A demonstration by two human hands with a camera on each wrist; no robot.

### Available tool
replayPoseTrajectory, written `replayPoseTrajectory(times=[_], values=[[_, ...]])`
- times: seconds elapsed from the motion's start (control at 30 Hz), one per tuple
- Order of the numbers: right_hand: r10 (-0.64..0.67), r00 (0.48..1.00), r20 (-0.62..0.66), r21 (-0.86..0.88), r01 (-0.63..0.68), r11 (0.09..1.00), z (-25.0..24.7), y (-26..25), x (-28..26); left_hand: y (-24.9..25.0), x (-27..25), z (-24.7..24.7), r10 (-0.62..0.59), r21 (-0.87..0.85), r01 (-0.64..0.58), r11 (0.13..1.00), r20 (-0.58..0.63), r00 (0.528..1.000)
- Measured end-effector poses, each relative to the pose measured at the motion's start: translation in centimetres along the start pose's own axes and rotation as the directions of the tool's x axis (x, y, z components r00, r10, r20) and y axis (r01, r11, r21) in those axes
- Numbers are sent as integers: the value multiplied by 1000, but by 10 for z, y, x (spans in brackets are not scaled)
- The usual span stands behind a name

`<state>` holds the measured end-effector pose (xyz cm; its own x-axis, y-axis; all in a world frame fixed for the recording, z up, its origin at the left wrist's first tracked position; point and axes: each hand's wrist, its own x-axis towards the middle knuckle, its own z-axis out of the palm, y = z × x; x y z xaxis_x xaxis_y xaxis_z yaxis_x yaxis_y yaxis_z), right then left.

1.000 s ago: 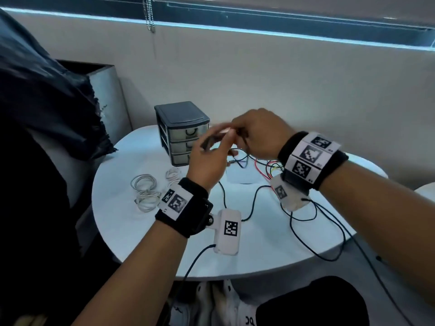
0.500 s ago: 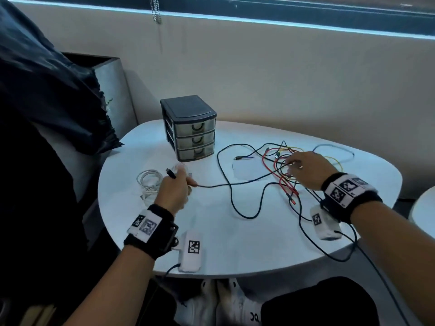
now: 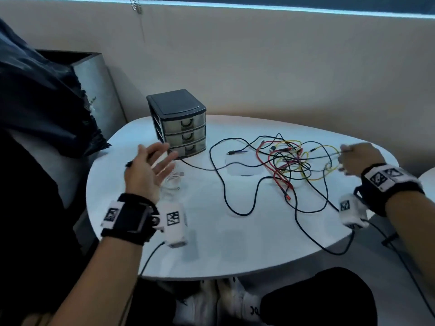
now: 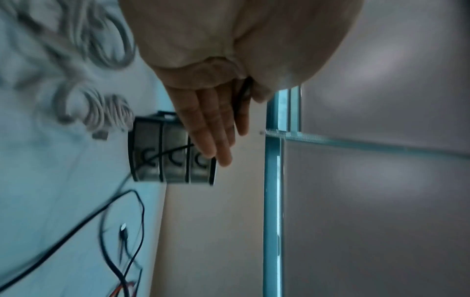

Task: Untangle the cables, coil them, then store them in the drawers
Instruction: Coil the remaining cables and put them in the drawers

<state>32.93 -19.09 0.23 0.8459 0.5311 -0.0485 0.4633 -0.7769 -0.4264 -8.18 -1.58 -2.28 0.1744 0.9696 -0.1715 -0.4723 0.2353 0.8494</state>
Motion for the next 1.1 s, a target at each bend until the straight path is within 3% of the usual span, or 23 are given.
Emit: replayPoseTrajectory(times=[0.07,0.17,0.27,0.4,0.47,0.53,0.63,0.67,0.73,0.77,0.8,0.87,0.97,1.1], values=[[-160,984,-79,84,166,982,-13,-26,0,-13,-12,31,-9,188,-13,982,114,993],[-357,898,-257,175,406,897,-37,-76,-18,-30,-30,75,-9,357,-83,931,251,968],[-601,723,-341,94,662,743,-55,-115,-58,-29,-43,110,-102,376,-31,926,328,939],[-862,490,-133,-66,863,501,-44,-129,-114,-12,-45,143,-352,427,157,890,427,833],[-908,417,-49,-94,903,420,-26,-123,-130,-9,-46,151,-393,485,152,861,443,806],[-922,380,-74,-63,921,385,-13,-114,-135,-11,-45,152,-382,547,103,831,425,821],[-834,488,-256,72,870,487,-10,-108,-122,-14,-42,145,-268,648,-104,755,450,852],[-799,554,-232,138,832,537,-11,-109,-116,-13,-43,143,-243,680,-190,708,487,839],[-759,649,58,245,728,641,-15,-115,-104,-9,-48,144,-220,694,-313,649,564,796],[-730,643,232,279,675,683,-15,-118,-100,-6,-50,146,-195,676,-346,651,589,784],[-708,625,327,306,639,706,-12,-120,-96,-1,-51,148,-158,649,-370,665,607,779],[-707,652,274,328,628,706,-2,-121,-87,13,-49,151,-76,596,-404,694,619,782],[-648,753,114,310,593,743,16,-114,-67,38,-45,150,48,522,-416,745,580,814],[-573,803,161,205,541,816,47,-91,-45,66,-42,148,216,351,-416,839,487,846]])
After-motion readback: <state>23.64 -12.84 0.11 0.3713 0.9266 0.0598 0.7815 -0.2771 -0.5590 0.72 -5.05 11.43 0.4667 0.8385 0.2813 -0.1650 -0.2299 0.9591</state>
